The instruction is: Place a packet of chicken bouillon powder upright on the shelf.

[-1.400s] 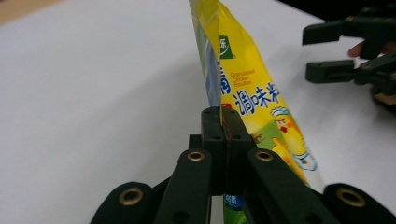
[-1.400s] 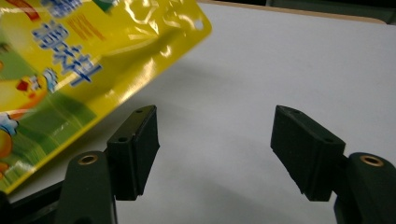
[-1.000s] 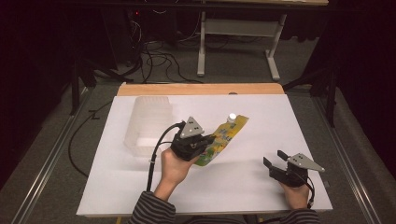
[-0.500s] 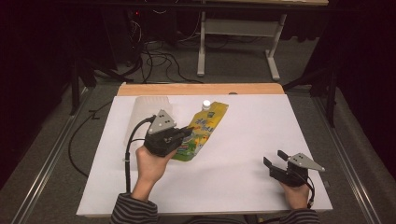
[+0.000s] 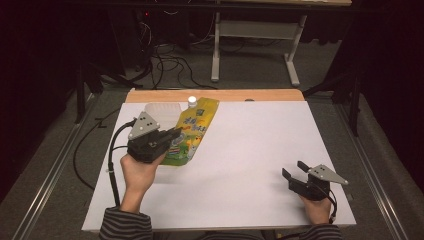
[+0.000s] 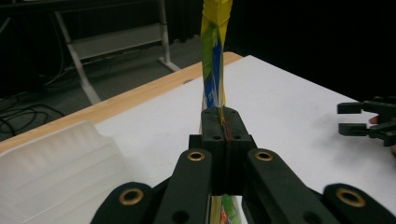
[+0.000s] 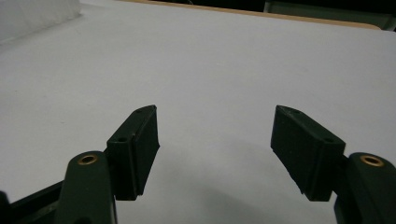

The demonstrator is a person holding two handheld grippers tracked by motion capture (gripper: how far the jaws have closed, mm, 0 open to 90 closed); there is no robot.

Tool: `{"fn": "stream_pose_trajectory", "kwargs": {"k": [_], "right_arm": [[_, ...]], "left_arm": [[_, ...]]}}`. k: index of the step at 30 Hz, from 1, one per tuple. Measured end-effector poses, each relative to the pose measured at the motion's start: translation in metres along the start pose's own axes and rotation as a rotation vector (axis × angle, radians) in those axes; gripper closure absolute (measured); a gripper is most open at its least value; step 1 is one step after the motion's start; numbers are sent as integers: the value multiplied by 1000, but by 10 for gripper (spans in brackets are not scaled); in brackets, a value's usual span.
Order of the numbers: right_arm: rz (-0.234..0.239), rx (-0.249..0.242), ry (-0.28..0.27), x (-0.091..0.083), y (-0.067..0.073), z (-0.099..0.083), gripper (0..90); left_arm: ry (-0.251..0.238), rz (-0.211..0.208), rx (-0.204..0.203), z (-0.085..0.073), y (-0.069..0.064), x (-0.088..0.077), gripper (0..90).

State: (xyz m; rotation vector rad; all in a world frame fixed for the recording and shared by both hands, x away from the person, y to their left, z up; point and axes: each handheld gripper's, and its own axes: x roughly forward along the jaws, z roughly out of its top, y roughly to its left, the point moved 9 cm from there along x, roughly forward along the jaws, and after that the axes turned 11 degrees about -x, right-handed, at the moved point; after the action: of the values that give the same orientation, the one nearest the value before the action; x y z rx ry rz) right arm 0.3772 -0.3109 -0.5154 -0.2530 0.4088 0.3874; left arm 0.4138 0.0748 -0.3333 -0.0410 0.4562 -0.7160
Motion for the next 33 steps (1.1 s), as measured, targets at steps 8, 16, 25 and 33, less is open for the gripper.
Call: {"fn": "stream_pose_trajectory", "kwargs": {"k": [8, 16, 25, 33], "right_arm": [[-1, -6, -1, 0, 1, 0, 327], [-2, -10, -1, 0, 1, 0, 328], [2, -14, 15, 1, 1, -1, 327], [0, -14, 17, 2, 1, -1, 327]], "left_arm": [[-8, 132, 21, 2, 34, -6, 900], [11, 174, -13, -6, 62, 2, 900], [67, 205, -15, -22, 80, 29, 900], [93, 202, -7, -37, 85, 47, 900]]}}
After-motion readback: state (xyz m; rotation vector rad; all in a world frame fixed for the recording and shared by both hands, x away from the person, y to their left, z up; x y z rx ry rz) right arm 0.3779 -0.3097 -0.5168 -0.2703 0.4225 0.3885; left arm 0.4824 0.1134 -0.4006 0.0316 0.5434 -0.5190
